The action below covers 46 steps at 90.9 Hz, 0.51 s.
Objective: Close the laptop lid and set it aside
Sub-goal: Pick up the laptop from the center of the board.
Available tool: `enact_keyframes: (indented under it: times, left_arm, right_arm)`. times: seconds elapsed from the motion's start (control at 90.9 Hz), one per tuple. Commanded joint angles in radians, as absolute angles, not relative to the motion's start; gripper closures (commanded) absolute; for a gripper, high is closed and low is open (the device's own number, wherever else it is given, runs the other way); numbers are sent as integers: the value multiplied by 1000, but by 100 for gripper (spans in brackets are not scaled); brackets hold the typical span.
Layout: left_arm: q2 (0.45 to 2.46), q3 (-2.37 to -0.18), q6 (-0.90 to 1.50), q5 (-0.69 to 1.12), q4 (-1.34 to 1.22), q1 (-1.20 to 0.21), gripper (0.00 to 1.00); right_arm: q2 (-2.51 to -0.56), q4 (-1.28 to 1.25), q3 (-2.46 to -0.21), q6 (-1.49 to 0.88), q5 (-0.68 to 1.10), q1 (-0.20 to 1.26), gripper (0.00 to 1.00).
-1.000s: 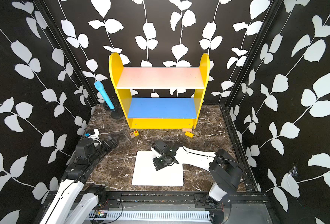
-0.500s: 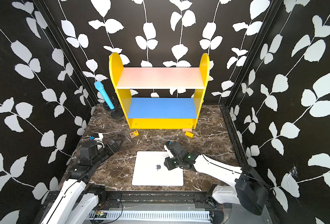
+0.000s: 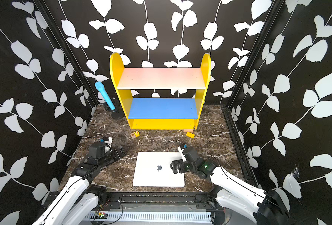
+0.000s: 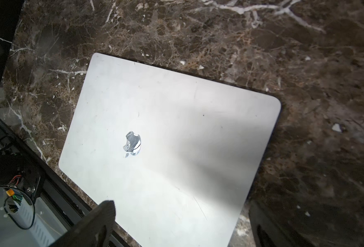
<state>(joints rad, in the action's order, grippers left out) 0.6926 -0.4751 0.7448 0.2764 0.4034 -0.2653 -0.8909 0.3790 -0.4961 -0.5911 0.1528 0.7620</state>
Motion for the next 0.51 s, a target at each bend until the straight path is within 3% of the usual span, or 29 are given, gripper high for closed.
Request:
enact_keyframes:
  times: [0.0, 0.495]
  left_arm:
    - [712, -462, 718, 260, 442, -299, 2]
    - [690, -371, 790, 195, 463, -445, 2]
  right_arm:
    - [-819, 410, -460, -628, 123, 746, 0]
    - [-542, 586, -342, -732, 137, 686, 0]
